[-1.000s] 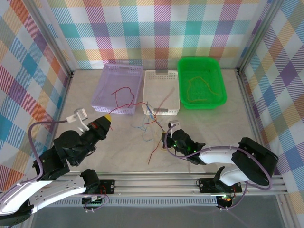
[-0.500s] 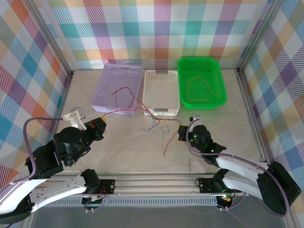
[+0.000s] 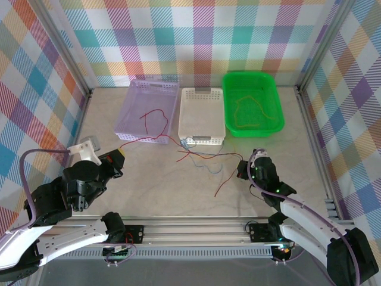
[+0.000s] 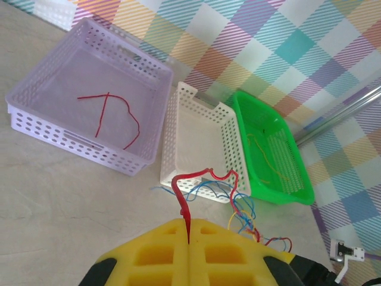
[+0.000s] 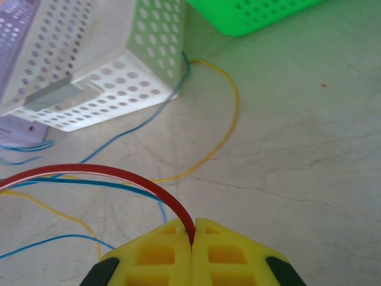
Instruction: Untangle the cables
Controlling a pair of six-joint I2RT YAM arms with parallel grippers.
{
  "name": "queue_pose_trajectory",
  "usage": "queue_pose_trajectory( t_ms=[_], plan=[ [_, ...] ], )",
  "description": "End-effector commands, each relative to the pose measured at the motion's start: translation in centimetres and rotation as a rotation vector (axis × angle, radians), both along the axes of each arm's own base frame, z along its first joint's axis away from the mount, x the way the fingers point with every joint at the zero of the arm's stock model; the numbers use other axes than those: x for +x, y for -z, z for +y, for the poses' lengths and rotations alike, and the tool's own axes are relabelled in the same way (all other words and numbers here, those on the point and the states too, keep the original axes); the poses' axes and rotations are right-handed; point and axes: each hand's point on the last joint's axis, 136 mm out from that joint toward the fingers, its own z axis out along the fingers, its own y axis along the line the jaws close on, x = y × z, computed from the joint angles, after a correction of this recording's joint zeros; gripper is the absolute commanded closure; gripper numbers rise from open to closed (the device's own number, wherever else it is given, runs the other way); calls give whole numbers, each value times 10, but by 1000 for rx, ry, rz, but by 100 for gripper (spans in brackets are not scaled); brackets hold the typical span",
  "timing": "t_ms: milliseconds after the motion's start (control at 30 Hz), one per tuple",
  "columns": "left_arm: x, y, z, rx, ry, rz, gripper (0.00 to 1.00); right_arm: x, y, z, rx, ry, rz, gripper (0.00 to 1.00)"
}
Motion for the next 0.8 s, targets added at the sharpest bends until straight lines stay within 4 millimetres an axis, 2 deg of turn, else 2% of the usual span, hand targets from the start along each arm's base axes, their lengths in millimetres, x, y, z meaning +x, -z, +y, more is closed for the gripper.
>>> queue_pose_trajectory(
  t_ms=[0, 133, 267, 367, 500, 767],
  plan=[
    [-6, -15, 23, 4, -44, -46, 100, -9, 19, -14, -3, 50, 80, 100],
    [-10, -21, 39, -1, -79, -69, 100, -9, 26, -26, -7, 96, 124, 100],
    [-11, -17, 40, 0, -77, -68, 100, -7, 20, -18, 5, 54, 123, 100],
    [-10, -15, 42, 12, -88, -66, 100, -8, 21, -31, -40, 116, 145, 100],
    [-13, -17, 55, 19, -125, -82, 100, -12, 29, -57, -49, 246, 216, 100],
    [-18, -12, 75, 66, -173, -80, 100, -10, 38, -66, 8, 294, 318, 100]
  ],
)
